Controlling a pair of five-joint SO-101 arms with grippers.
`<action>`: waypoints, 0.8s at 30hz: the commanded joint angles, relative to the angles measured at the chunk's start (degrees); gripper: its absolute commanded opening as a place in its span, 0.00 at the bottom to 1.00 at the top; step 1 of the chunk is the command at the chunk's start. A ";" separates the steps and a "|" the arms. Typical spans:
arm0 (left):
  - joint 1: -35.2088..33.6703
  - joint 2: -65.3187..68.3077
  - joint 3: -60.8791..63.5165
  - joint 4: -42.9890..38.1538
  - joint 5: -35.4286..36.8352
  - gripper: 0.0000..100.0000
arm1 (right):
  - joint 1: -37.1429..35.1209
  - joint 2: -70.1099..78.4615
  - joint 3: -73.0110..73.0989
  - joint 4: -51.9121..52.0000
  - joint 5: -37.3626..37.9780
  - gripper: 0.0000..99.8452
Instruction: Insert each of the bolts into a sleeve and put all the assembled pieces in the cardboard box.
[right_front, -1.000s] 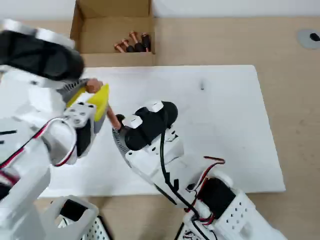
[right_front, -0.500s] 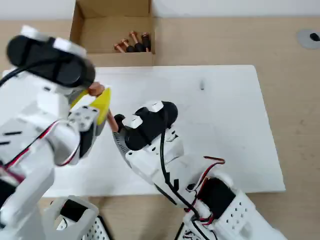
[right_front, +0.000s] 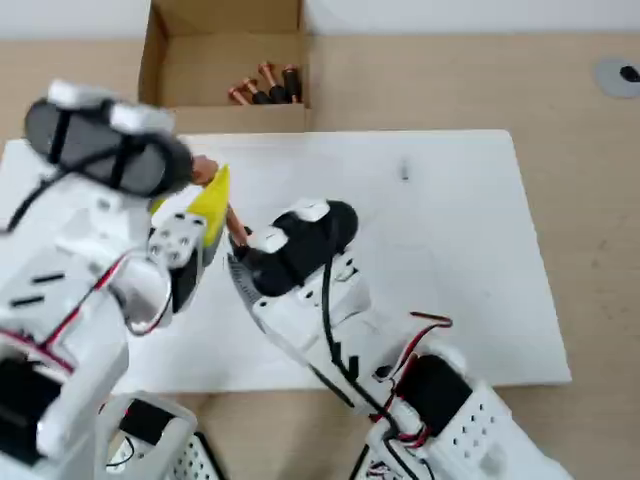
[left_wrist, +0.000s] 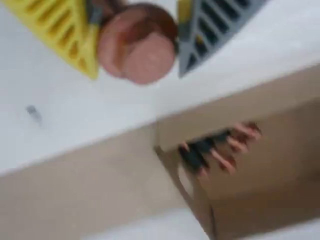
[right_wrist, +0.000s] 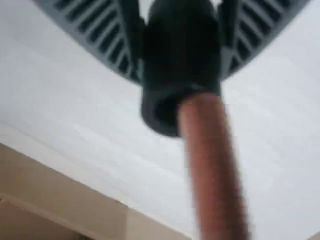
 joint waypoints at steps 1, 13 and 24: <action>-1.05 -5.41 5.63 -4.22 -1.14 0.00 | 1.19 -0.66 -0.66 -0.18 -0.62 0.01; -0.79 -7.78 8.53 -7.65 -0.97 0.00 | 0.92 -0.31 -0.75 -0.35 -0.62 0.01; -0.79 -7.78 12.31 -14.68 -1.23 0.00 | 1.10 -0.40 -0.66 -0.26 -0.44 0.01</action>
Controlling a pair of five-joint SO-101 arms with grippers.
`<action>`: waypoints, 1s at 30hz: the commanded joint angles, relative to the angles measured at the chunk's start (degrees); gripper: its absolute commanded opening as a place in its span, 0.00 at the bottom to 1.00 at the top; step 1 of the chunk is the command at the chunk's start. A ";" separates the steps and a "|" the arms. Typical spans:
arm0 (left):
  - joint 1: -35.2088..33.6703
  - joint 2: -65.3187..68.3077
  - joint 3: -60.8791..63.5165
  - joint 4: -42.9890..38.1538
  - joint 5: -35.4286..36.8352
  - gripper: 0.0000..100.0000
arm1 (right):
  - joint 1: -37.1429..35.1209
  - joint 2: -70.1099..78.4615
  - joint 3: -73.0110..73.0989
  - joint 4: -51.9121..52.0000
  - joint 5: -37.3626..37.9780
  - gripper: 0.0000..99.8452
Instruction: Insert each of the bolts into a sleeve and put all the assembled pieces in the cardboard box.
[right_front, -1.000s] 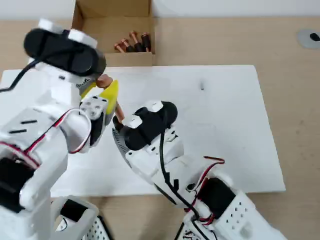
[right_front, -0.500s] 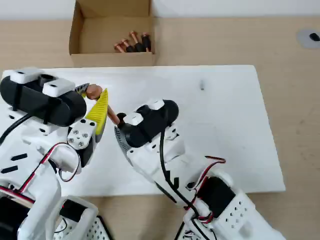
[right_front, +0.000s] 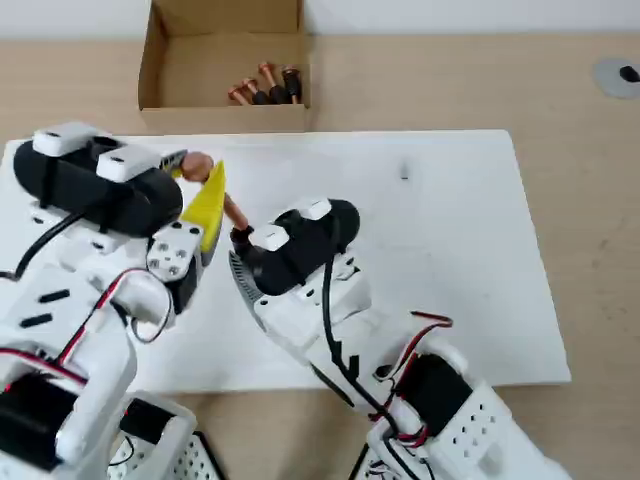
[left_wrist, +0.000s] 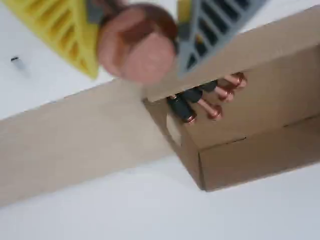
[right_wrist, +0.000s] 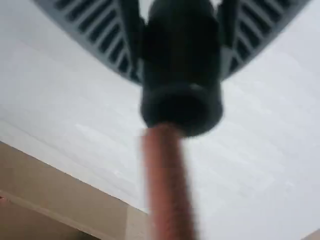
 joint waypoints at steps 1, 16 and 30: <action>-0.44 -0.57 -0.09 -1.49 -0.35 0.00 | 1.01 -0.40 -0.75 -0.26 -0.44 0.01; 1.23 -0.57 -5.89 8.62 -0.26 0.00 | 1.10 -0.31 -0.66 -0.26 -0.44 0.01; 3.87 0.31 -6.68 11.96 -0.26 0.00 | 1.10 -0.31 -0.75 -0.26 -0.44 0.01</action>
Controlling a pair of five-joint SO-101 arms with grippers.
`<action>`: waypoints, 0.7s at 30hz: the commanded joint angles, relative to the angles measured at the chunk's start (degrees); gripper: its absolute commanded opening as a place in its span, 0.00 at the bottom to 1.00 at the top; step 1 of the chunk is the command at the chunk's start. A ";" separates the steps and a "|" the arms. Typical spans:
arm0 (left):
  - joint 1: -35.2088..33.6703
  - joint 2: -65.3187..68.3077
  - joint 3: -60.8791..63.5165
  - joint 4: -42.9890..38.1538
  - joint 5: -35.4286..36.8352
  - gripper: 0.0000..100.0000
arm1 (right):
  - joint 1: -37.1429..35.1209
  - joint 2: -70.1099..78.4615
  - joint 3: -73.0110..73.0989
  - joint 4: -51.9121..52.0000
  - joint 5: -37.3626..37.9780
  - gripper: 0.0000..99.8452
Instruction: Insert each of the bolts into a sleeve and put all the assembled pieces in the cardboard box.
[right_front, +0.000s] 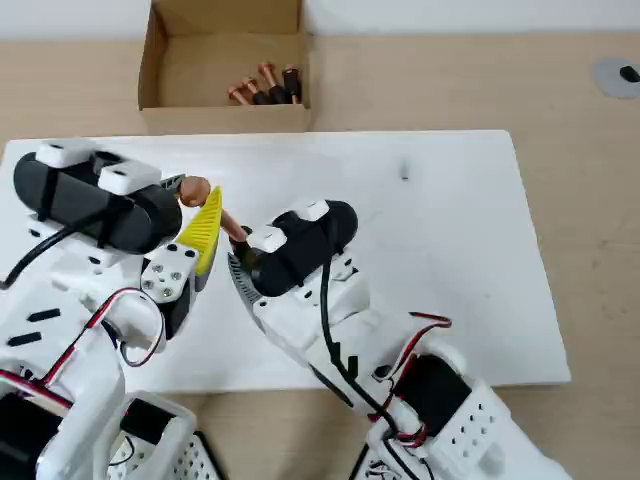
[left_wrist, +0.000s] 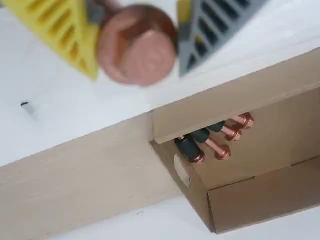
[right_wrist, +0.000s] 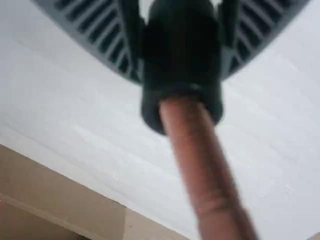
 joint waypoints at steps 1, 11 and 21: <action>3.87 1.80 -2.37 1.49 -0.35 0.00 | 1.19 -0.31 -0.75 -0.26 -0.44 0.01; 6.86 11.30 -2.81 2.99 -0.26 0.00 | 0.92 -0.66 -0.57 -0.18 -0.44 0.01; 10.55 11.91 -3.52 6.59 0.00 0.00 | 1.10 -0.66 -0.48 -0.18 -0.44 0.01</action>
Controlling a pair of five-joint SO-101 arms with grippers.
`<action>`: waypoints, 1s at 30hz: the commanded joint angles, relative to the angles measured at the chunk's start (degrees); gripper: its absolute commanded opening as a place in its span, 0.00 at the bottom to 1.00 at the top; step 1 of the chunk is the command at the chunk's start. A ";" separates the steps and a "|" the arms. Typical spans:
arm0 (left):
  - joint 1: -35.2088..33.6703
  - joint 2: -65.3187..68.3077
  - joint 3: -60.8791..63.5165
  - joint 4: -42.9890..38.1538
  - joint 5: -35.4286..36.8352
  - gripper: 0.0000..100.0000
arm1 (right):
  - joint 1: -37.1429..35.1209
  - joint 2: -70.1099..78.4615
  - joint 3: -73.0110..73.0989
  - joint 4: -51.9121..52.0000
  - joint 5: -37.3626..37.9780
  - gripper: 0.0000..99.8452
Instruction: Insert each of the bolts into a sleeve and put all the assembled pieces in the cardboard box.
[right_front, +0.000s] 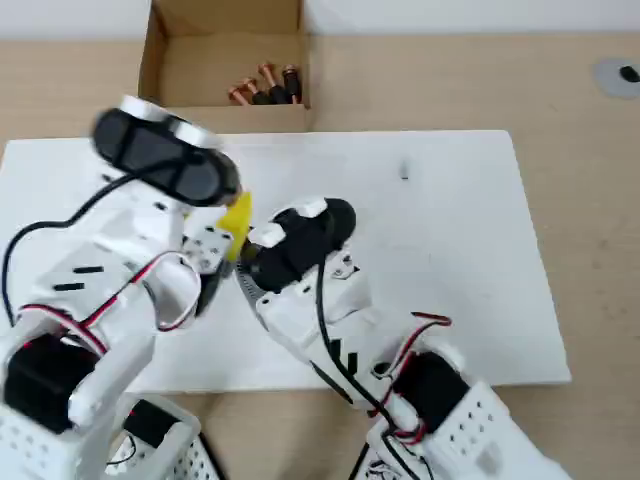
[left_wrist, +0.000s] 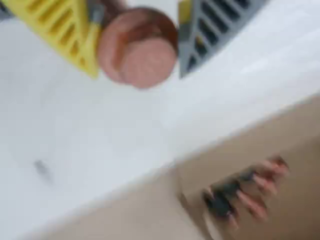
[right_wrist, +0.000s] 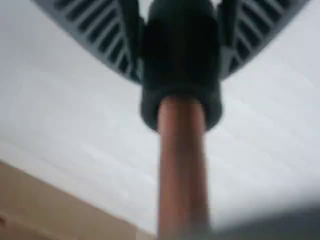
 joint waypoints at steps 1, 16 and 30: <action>5.80 1.27 -2.37 3.87 0.62 0.00 | 0.66 -0.66 -1.10 -0.35 -0.44 0.01; -9.32 0.84 -8.26 9.32 5.36 0.12 | 0.84 -0.57 -1.27 -0.35 -0.44 0.01; -12.66 6.64 -17.41 24.97 16.97 0.36 | 8.40 -0.22 -1.36 -0.79 -0.70 0.01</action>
